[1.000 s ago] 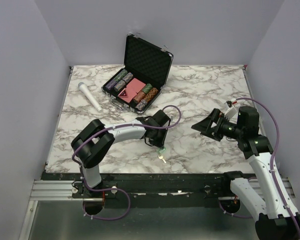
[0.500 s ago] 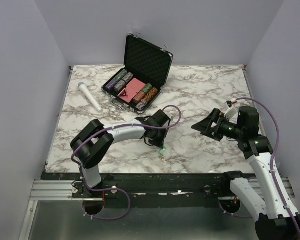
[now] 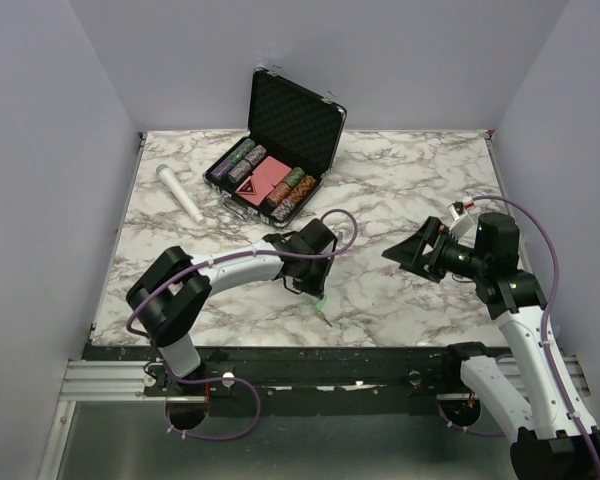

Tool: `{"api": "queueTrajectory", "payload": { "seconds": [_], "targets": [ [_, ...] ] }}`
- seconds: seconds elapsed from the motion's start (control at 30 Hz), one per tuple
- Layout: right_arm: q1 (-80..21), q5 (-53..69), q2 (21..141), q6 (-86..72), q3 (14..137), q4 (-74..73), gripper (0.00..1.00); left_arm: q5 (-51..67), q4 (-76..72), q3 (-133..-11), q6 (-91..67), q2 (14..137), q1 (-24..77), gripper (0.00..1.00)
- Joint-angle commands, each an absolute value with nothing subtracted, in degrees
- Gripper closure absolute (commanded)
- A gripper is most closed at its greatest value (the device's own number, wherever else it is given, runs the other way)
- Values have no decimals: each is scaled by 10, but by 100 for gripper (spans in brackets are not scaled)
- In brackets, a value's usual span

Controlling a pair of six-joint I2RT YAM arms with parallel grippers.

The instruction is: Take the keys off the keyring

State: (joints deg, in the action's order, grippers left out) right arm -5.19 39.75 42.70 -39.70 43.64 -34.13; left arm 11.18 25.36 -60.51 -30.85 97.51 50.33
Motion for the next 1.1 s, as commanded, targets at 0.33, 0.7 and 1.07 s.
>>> {"api": "queueTrajectory", "payload": {
  "seconds": [0.33, 0.7, 1.07],
  "targets": [
    [-53, 478, 403, -449, 398, -249, 0, 64, 371, -679, -395, 847, 508, 100],
    [-54, 495, 313, -543, 347, -30, 0, 18, 474, -783, -515, 722, 516, 100],
    [-54, 490, 406, -574, 415, 191, 1, -33, 514, -901, -613, 650, 517, 100]
  ]
}}
